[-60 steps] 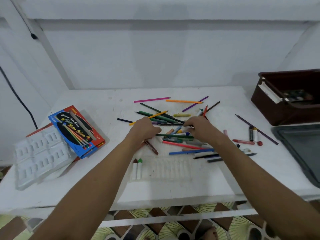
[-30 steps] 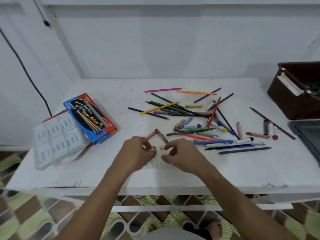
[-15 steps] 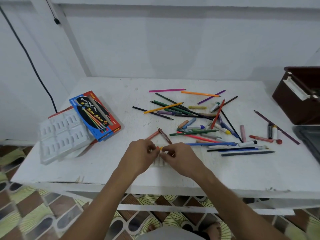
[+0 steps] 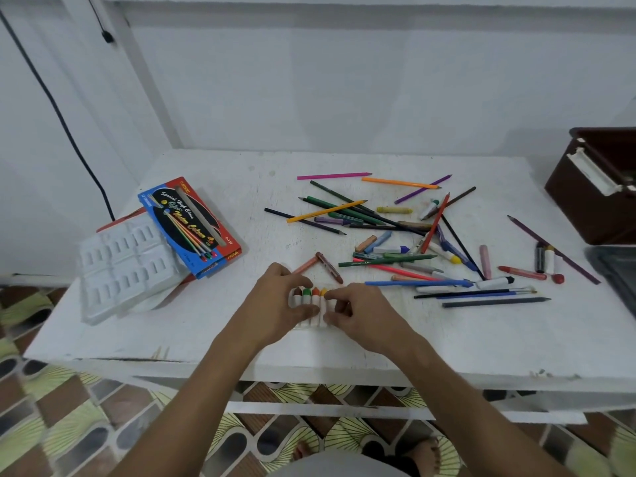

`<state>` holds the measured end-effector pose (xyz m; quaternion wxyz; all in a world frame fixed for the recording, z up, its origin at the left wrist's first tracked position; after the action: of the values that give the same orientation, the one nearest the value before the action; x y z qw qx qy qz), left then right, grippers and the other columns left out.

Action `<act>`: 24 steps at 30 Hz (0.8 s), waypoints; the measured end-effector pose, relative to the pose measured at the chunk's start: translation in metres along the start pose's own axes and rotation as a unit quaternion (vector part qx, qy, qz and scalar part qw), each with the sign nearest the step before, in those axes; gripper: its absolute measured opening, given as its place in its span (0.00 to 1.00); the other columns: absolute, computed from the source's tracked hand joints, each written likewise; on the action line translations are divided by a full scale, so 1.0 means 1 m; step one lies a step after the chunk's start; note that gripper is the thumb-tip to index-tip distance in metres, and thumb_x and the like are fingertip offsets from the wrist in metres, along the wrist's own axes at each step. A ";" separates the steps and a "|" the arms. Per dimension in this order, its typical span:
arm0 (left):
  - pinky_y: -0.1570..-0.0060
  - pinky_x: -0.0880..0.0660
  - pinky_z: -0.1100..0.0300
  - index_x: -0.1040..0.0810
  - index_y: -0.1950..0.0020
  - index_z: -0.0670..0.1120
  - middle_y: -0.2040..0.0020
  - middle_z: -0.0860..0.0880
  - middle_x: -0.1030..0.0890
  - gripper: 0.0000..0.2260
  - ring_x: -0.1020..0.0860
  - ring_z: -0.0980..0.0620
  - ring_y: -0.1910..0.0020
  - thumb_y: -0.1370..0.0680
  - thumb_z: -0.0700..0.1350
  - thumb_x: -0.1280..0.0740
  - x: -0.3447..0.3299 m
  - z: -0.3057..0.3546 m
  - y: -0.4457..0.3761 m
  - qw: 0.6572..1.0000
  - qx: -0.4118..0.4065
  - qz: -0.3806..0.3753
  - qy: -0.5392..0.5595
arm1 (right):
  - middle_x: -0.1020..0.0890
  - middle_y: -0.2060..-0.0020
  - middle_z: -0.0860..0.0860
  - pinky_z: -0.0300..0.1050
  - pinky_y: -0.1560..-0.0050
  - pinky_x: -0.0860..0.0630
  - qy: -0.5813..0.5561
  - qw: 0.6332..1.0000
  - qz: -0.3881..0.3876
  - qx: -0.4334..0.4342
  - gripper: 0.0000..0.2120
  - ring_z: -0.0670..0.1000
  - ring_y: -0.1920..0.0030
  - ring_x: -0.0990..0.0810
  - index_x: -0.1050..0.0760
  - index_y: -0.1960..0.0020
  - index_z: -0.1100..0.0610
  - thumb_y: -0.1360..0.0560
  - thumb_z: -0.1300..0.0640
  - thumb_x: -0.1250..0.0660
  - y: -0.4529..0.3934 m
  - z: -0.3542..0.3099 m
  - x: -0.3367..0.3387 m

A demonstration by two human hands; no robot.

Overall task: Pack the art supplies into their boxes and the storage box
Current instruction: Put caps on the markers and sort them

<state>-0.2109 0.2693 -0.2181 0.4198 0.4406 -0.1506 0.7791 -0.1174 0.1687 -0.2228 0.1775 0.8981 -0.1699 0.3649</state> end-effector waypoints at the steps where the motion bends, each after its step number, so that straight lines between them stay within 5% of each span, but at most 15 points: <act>1: 0.62 0.37 0.73 0.23 0.37 0.52 0.46 0.53 0.31 0.20 0.30 0.58 0.54 0.28 0.54 0.27 -0.001 0.000 0.000 1.000 0.001 0.002 0.001 | 0.26 0.56 0.48 0.28 0.62 0.36 0.003 1.000 0.002 0.005 0.19 0.43 0.60 0.29 0.26 0.34 0.52 0.25 0.54 0.32 0.000 -0.001 0.000; 8: 0.57 0.34 0.66 0.24 0.37 0.51 0.42 0.51 0.29 0.22 0.29 0.56 0.51 0.28 0.55 0.27 0.001 0.001 -0.005 1.000 0.008 -0.008 -0.015 | 0.25 0.56 0.48 0.33 0.57 0.34 0.011 1.000 0.006 0.014 0.20 0.44 0.60 0.29 0.26 0.34 0.54 0.25 0.54 0.32 0.002 -0.004 0.003; 12: 0.53 0.33 0.64 0.24 0.37 0.51 0.42 0.51 0.29 0.20 0.28 0.56 0.50 0.27 0.54 0.28 0.015 0.017 -0.018 1.000 0.001 0.011 -0.007 | 0.23 0.56 0.46 0.28 0.60 0.33 -0.009 1.000 0.028 -0.004 0.19 0.41 0.59 0.26 0.26 0.34 0.53 0.24 0.53 0.32 0.004 0.009 0.036; 16: 0.55 0.28 0.63 0.22 0.39 0.51 0.46 0.51 0.26 0.16 0.25 0.54 0.50 0.25 0.51 0.30 0.013 0.049 -0.043 1.000 -0.011 0.015 -0.006 | 0.20 0.58 0.47 0.27 0.60 0.31 -0.007 0.995 0.098 -0.033 0.16 0.42 0.60 0.24 0.23 0.38 0.56 0.25 0.55 0.31 0.008 0.038 0.090; 19: 0.64 0.28 0.68 0.22 0.40 0.52 0.47 0.52 0.25 0.14 0.23 0.57 0.59 0.24 0.52 0.31 0.002 0.076 -0.062 1.000 -0.024 0.003 -0.015 | 0.21 0.61 0.48 0.25 0.64 0.30 -0.003 0.990 0.137 -0.045 0.15 0.42 0.63 0.24 0.22 0.40 0.59 0.26 0.57 0.31 0.015 0.064 0.124; 21: 0.67 0.29 0.67 0.21 0.41 0.52 0.47 0.52 0.23 0.12 0.24 0.56 0.61 0.24 0.52 0.31 -0.007 0.098 -0.072 0.999 -0.046 -0.001 -0.011 | 0.20 0.59 0.49 0.28 0.60 0.30 0.004 0.986 0.158 -0.061 0.14 0.44 0.61 0.23 0.21 0.40 0.58 0.26 0.58 0.30 0.020 0.084 0.145; 24: 0.59 0.28 0.63 0.21 0.40 0.49 0.48 0.49 0.21 0.12 0.24 0.53 0.56 0.22 0.49 0.33 -0.021 0.125 -0.087 0.998 -0.062 -0.012 -0.024 | 0.19 0.56 0.52 0.33 0.54 0.31 0.039 0.981 0.172 -0.085 0.14 0.46 0.59 0.24 0.22 0.41 0.59 0.25 0.58 0.31 0.019 0.113 0.165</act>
<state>-0.0668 0.2356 -0.1760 0.4521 0.4341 -0.2029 0.7523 0.0532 0.0730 -0.1763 0.1947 0.8220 -0.3450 0.4091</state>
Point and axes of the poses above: each hand's wrist, its own y-axis away from the middle knuckle, its own x-axis out of the back of the hand, z = x × y, the point moved 9 cm from there along -y, towards the middle knuckle
